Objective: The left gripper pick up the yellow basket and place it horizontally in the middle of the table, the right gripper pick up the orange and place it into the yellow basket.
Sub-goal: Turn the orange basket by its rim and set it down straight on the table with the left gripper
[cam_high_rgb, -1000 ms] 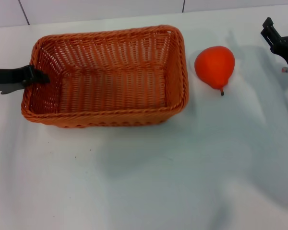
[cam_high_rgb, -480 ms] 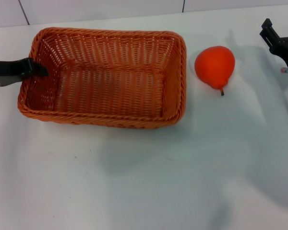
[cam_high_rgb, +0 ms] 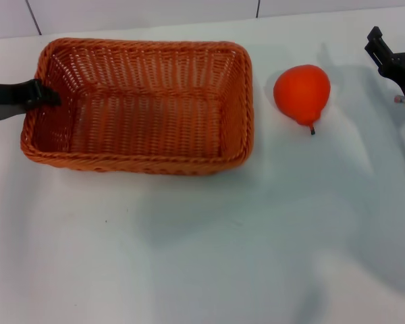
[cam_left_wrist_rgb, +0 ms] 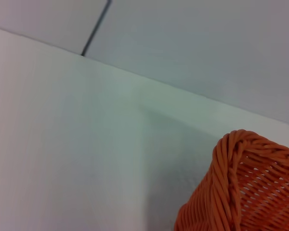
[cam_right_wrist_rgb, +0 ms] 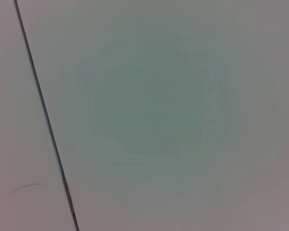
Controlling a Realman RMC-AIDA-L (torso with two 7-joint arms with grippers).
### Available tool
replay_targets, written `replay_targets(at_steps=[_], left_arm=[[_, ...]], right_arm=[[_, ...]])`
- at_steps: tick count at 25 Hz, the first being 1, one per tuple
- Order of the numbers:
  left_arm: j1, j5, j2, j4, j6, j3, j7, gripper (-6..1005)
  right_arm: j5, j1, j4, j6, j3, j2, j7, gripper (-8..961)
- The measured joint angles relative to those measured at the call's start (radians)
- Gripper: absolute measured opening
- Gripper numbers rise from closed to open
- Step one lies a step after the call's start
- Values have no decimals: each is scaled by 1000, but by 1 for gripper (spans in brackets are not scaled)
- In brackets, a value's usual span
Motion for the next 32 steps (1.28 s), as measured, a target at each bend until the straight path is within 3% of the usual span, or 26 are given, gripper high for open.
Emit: replay_targets(at_steps=[32], left_arm=[[9, -27, -3, -4, -43, -4, -41, 177]], right_arm=[[-1, 1, -1, 0, 0, -2, 0, 935]])
